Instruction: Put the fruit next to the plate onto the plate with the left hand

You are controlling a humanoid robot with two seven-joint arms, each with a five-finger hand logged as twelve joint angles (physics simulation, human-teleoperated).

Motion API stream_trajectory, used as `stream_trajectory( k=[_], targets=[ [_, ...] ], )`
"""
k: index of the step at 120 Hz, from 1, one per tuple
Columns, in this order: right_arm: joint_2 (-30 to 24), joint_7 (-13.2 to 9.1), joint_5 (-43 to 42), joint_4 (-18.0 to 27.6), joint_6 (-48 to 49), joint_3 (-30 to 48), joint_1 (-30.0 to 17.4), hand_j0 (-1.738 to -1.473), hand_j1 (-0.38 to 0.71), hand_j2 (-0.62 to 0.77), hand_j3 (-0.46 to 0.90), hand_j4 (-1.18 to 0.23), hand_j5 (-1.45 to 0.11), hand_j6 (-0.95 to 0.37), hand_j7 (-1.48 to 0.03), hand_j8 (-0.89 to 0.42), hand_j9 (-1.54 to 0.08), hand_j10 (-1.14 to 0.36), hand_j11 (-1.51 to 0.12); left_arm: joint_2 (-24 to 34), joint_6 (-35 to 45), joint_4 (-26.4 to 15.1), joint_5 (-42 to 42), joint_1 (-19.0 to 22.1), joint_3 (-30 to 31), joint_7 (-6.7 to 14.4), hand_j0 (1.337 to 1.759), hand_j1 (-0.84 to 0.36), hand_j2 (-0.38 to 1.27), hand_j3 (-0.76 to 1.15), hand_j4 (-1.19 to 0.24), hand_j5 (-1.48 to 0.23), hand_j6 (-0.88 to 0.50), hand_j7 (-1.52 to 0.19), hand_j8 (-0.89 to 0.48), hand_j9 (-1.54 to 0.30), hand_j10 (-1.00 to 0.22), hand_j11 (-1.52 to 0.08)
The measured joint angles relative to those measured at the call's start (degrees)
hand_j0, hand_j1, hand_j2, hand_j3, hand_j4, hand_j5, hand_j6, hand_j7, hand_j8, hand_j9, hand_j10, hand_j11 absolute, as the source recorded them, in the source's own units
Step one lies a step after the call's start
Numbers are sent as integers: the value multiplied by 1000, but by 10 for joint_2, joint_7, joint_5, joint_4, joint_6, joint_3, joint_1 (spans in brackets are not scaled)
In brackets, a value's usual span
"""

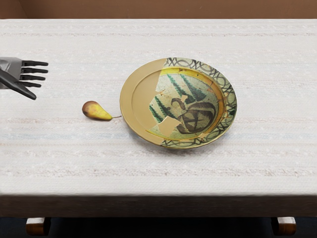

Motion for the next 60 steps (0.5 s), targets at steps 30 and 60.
stream_trajectory(
  k=[30, 60],
  targets=[
    [0, 0, 0, 0, 0, 0, 1, -1658, -349, 0, 0, 0, 0, 0, 0, 0, 0, 0, 0, -30, 0, 3, 19, -22, 2, 56, 1658, 349, -1, 0, -1, 0, -1, 0, -1, 0, -1, 0],
    [0, 0, 0, 0, 0, 0, 1, -1658, -349, 0, 0, 0, 0, 0, 0, 0, 0, 0, 0, -81, 0, -80, 210, -67, -12, 82, 1658, 349, 0, 0, -2, 0, -2, 0, -1, 0, -1, 0]
  ],
)
